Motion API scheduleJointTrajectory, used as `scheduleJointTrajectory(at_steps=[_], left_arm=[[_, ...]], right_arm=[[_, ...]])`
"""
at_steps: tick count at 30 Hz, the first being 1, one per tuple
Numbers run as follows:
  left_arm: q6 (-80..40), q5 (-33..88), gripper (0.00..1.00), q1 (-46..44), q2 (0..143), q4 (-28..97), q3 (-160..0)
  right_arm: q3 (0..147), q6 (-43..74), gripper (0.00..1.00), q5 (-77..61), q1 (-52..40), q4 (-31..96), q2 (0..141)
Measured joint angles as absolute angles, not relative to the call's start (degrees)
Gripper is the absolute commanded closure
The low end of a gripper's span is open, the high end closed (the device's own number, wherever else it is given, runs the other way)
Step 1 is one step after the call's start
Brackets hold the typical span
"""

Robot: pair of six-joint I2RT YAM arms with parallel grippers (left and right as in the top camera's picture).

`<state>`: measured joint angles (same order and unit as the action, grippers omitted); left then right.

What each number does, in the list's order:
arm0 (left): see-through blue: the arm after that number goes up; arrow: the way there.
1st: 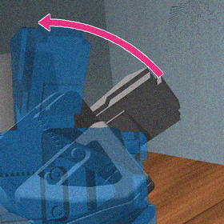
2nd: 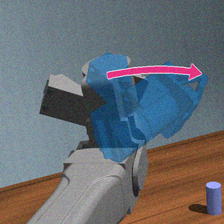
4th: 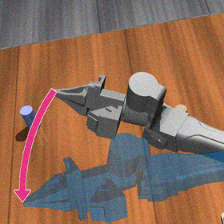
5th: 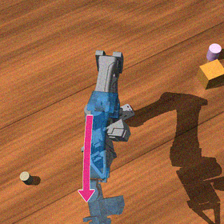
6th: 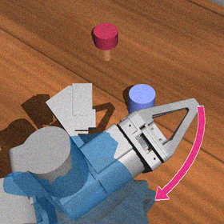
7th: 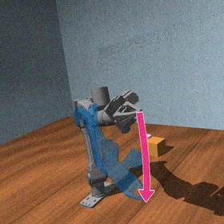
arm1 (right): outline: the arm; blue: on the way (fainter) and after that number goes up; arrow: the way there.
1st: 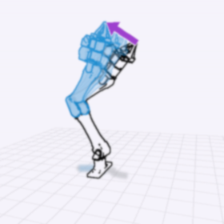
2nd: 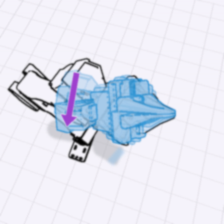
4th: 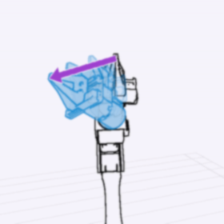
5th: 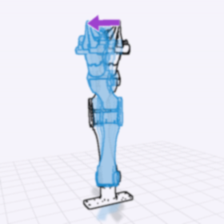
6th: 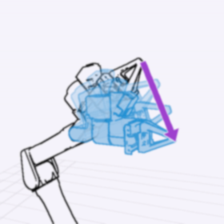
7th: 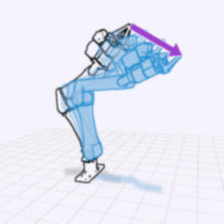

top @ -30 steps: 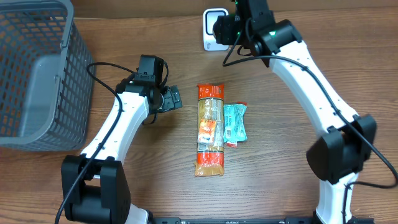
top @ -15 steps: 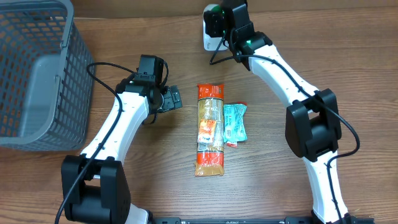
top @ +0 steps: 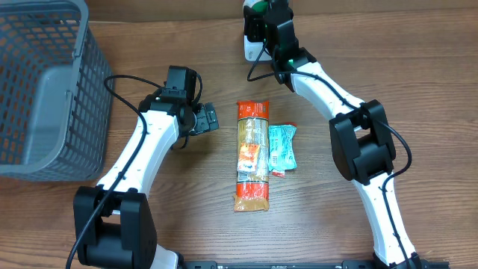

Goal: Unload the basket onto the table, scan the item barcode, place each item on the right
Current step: 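Hold the jar in front of the scanner with the right gripper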

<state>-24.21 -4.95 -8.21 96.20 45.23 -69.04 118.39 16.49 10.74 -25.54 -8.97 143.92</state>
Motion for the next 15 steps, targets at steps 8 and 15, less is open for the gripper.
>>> scheduleJointTrajectory(at_steps=[8, 15], left_arm=[[-24.21, -4.97, 0.0, -8.21, 96.2, 45.21, -69.04], [-24.21, -4.97, 0.0, -8.21, 96.2, 45.21, -69.04]], right_arm=[[118.39, 17.06, 0.76, 13.39, -25.52, -13.69, 145.12], [118.39, 17.65, 0.78, 13.78, -25.5, -17.15, 147.22]])
